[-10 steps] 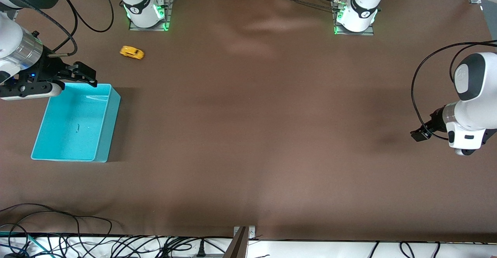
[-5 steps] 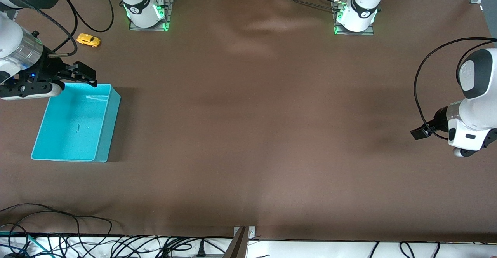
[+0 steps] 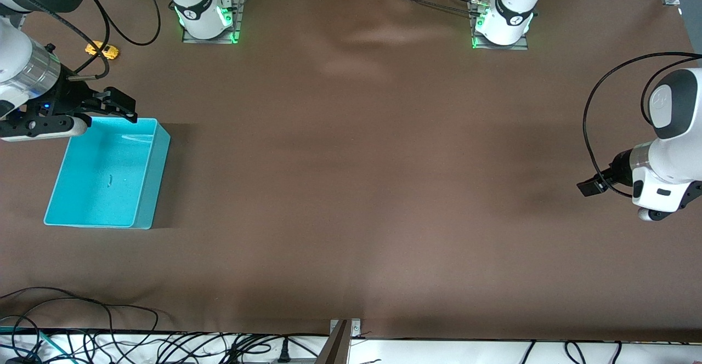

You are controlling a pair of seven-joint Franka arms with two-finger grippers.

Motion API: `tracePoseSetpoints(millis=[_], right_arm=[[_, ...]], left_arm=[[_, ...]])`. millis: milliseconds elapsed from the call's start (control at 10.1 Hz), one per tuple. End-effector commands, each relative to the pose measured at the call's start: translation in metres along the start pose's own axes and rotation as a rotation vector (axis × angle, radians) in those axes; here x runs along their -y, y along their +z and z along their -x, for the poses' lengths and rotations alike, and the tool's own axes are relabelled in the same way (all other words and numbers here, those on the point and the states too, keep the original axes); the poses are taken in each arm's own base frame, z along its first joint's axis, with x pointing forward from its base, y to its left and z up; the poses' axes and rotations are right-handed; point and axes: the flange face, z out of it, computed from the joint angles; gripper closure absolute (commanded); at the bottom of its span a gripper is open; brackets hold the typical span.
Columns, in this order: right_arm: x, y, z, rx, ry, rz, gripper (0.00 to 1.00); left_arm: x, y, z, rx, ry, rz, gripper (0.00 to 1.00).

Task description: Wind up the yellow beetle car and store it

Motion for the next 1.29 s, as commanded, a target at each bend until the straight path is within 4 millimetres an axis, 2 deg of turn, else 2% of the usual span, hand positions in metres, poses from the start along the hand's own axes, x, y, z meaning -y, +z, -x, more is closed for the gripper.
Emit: tracePoseSetpoints(millis=[0,297,495,692,890,989,1187], right_arm=[[-0.001,-0.004,0.000,-0.008,0.000,0.000,0.00],[-0.001,-0.004,0.000,-0.009,0.000,0.000,0.00],[0.000,-0.006,-0.001,-0.023,0.000,0.003,0.00],[0.003,-0.006,-0.002,-0.025,0.002,-0.002,0.00],[0.004,-0.008,-0.002,-0.031,-0.001,-0.005,0.00],[0.004,-0.008,-0.002,-0.032,0.001,-0.005,0.00],[0.003,-0.008,-0.005,-0.049,0.008,-0.005,0.00]], left_arm=[[-0.004,-0.007,0.001,0.018,0.062,0.016,0.00],[-0.030,-0.026,0.023,-0.003,0.137,0.037,0.00],[-0.043,-0.031,0.031,-0.007,0.166,0.048,0.00],[-0.056,-0.049,0.043,0.013,0.206,0.075,0.00],[-0.054,-0.060,0.046,0.033,0.351,0.074,0.00],[-0.054,-0.074,0.046,0.021,0.374,0.089,0.00],[-0.049,-0.083,0.045,0.025,0.360,0.093,0.00]])
